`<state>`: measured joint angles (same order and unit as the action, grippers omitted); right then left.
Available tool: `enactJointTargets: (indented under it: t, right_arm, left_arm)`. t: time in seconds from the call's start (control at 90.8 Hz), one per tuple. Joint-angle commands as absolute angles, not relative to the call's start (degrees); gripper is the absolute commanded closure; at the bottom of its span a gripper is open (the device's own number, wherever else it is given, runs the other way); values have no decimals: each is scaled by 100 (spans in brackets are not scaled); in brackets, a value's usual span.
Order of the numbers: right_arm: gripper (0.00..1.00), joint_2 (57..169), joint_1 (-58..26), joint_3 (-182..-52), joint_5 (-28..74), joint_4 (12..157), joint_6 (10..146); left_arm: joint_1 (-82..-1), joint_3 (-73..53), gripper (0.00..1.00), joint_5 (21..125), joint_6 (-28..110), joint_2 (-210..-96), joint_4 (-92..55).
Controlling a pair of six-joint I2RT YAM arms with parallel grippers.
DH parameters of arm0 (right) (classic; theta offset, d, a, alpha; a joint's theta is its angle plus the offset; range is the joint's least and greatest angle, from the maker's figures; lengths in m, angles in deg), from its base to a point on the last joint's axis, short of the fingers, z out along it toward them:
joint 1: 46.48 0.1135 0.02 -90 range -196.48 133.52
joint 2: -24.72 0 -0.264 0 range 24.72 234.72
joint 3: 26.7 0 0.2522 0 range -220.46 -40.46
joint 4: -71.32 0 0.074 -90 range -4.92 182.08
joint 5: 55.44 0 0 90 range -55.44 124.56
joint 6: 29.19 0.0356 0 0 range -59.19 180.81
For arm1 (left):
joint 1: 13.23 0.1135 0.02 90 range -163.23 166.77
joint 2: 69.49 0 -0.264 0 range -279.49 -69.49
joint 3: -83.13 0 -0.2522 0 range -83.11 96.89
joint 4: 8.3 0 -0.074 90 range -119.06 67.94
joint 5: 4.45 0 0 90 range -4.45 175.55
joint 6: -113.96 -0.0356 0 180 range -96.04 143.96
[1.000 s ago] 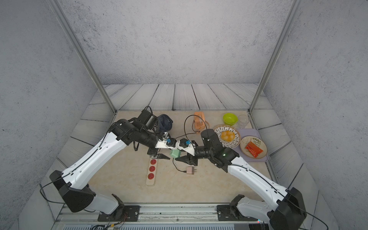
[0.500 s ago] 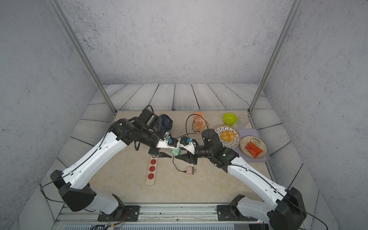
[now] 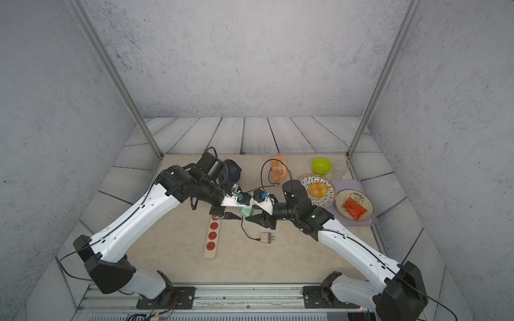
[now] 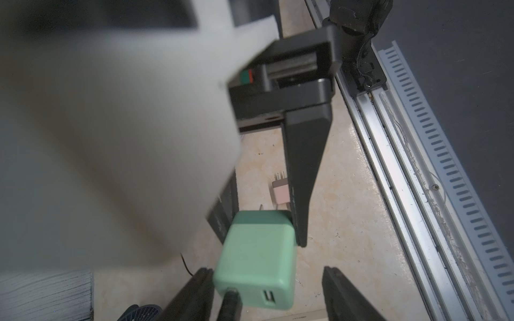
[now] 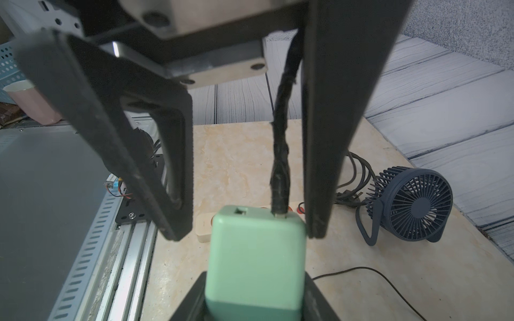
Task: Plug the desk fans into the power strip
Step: Pick up the plug from the center of the board.
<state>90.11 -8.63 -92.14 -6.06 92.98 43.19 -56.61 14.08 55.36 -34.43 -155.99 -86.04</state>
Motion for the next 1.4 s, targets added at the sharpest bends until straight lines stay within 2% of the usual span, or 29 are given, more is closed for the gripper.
enactJointTargets:
  t: [0.0, 0.198, 0.374, 0.649, 0.793, 0.936, 1.156, 1.299, 1.387]
  right_arm:
    - [100, 8837, -877, -9197, -659, 8850, 4384]
    - [100, 8657, -881, -8960, -508, 8368, 4426]
    - [100, 8577, -882, -8881, -501, 8293, 4239]
    - [100, 8528, -880, -8792, -526, 8191, 3980]
    - [100, 8511, -882, -8796, -549, 8166, 3979]
    - [100, 8517, -882, -8818, -535, 8143, 3984]
    - [100, 8493, -877, -8827, -532, 8141, 3989]
    - [100, 8493, -877, -8822, -485, 8132, 4010]
    - [100, 8489, -879, -8819, -403, 8115, 4043]
  left_arm:
    - [-5755, 1426, 36, 5518, -3225, -15703, -8689]
    - [-5771, 1335, 40, 5702, -3053, -15701, -8544]
    - [-5771, 1259, 39, 5935, -2719, -15716, -8298]
    - [-5778, 1253, 41, 5801, -2605, -15712, -8289]
    - [-5787, 1191, 35, 5876, -2666, -15723, -8263]
    - [-5835, 1177, 35, 5867, -2667, -15729, -8252]
    - [-5852, 1157, 46, 5905, -2693, -15738, -8247]
    - [-5854, 1162, 57, 5930, -2702, -15738, -8245]
    - [-5856, 1187, 58, 5927, -2689, -15728, -8257]
